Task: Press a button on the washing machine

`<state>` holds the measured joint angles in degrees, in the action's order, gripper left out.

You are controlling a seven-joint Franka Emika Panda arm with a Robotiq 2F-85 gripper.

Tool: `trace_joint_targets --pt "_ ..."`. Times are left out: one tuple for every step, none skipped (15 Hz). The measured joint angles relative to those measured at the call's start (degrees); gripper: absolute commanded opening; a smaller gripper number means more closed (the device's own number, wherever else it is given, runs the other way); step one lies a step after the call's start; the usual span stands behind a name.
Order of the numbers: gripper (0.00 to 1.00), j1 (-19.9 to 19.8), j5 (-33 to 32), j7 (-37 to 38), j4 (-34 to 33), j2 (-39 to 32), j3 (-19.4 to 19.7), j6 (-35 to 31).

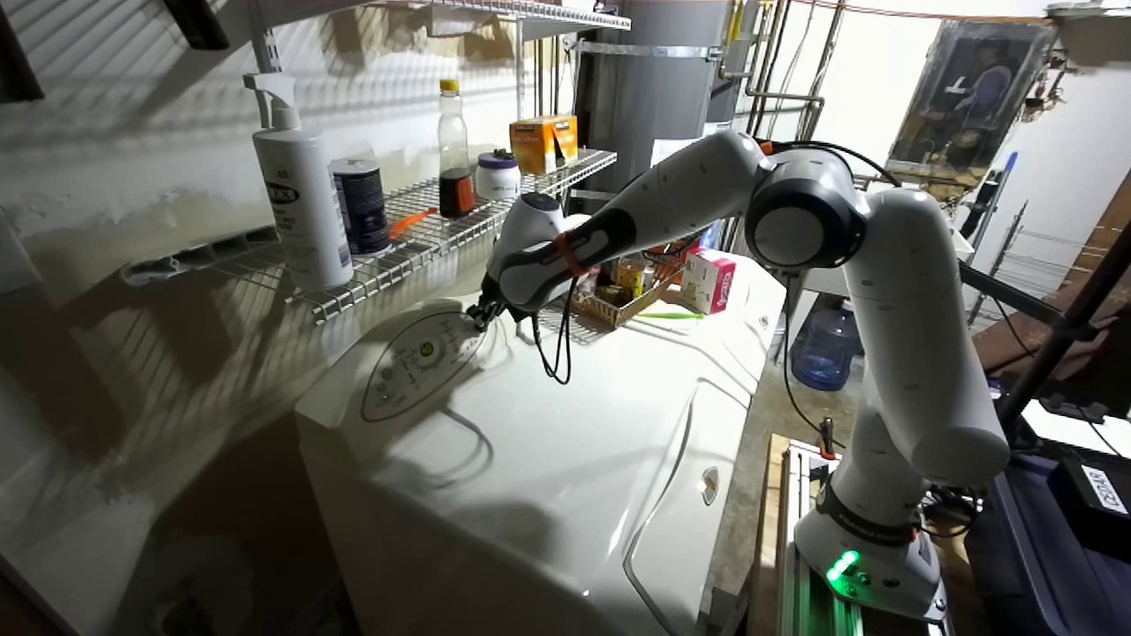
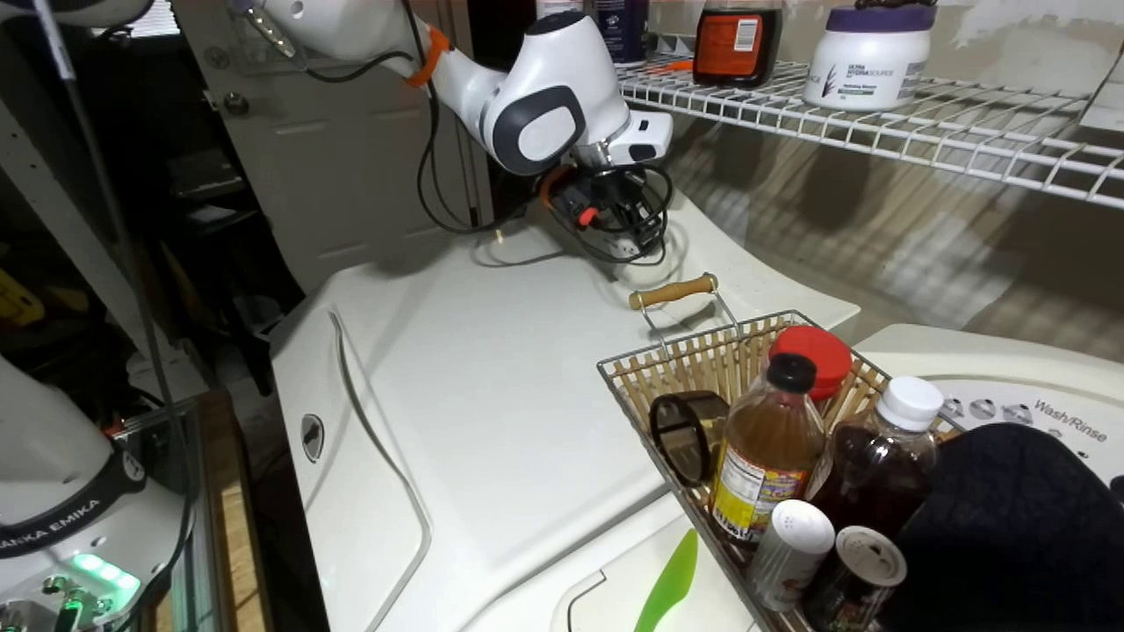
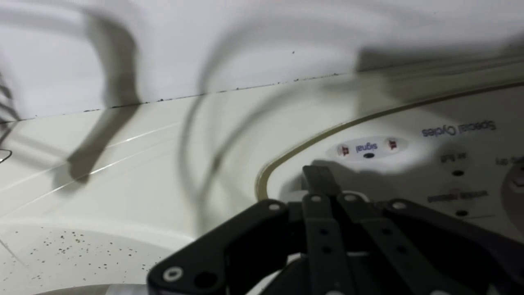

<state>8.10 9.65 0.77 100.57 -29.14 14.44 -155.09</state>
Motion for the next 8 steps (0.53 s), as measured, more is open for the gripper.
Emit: trace_joint_targets --pt "0.00 -2.4 0.1 -0.4 -0.2 0.2 -2.6 0.3" --pt "0.00 -5.2 0.5 -1.1 -0.3 0.4 -5.6 0.5" --pt "0.00 -7.7 0.8 -1.8 -0.4 0.5 -8.3 0.7" --pt "0.00 -9.5 0.8 -2.1 -0.4 0.5 -10.2 0.7" --pt "0.00 -10.4 0.7 -2.1 -0.4 0.5 -11.1 0.7" --pt "0.00 -10.4 -0.3 -2.1 -0.4 0.5 -11.2 0.8" --pt "0.00 -10.1 -2.0 -1.8 -0.4 0.5 -10.9 0.9" --pt "0.00 -9.7 -3.9 -1.4 -0.6 0.6 -10.5 1.7"
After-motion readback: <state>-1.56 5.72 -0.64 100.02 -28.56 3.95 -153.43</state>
